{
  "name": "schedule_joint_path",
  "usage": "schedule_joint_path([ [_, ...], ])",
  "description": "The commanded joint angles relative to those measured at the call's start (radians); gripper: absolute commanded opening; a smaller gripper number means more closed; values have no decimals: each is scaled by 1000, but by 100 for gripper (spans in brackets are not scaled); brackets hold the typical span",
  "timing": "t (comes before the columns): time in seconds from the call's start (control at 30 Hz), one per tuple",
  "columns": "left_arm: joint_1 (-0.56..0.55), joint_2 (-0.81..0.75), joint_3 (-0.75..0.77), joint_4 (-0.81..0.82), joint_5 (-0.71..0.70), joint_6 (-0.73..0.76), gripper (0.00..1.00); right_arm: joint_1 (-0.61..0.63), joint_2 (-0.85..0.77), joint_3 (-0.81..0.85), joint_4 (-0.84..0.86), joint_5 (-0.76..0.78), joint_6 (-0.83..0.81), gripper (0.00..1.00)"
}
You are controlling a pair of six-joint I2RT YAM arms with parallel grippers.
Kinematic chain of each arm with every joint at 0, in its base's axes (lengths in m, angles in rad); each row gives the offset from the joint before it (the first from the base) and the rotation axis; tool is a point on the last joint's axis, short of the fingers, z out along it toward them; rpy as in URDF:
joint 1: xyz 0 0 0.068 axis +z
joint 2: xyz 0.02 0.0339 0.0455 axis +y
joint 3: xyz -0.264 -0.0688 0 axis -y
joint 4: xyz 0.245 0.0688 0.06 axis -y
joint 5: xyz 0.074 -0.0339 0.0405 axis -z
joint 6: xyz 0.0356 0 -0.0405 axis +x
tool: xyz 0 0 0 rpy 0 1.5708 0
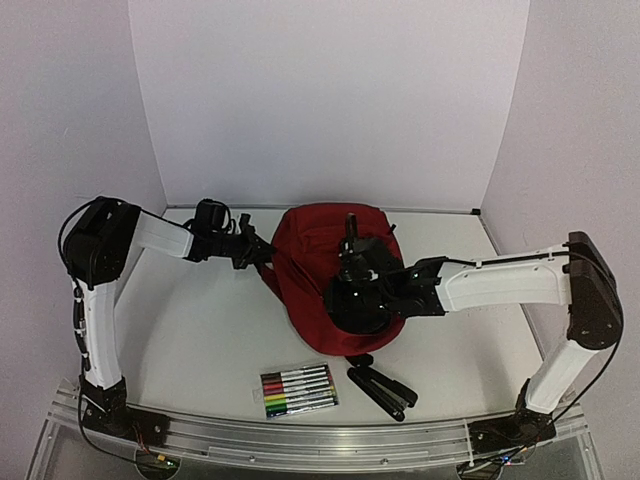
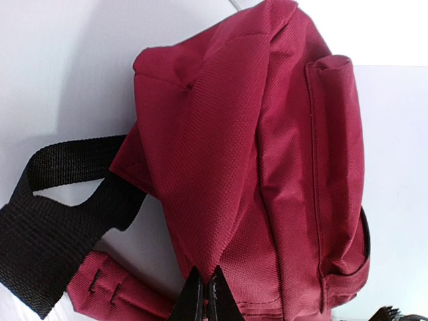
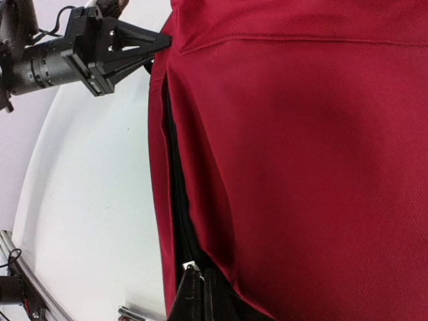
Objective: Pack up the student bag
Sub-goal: Zip the student bag at the center of the board.
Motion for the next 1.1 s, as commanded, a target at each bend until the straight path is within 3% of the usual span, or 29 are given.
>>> schedule_joint_path([
  [0.0, 86, 55, 150, 42, -70, 79, 0, 20, -58, -31, 1, 23, 42, 0],
  [0.2, 92, 126, 290, -31, -84, 135, 2, 43, -57, -39, 7, 34, 63, 0],
  [0.33, 92, 81, 298, -114, -100, 173, 25, 60, -48, -27, 15, 39, 67, 0],
  [0.47, 92, -71, 170, -163, -152, 211, 54, 70, -28, -15, 36, 44, 68, 0],
  [0.6, 85, -249, -5, -200, -181, 203, 66, 80, -3, -2, 71, 34, 68, 0],
  [0.77, 15, -424, -183, -232, -207, 158, 71, 84, 21, 6, 106, 26, 59, 0],
  [1.07, -233, -583, -385, -181, -296, -11, 69, 85, 51, 13, 123, 24, 60, 0],
])
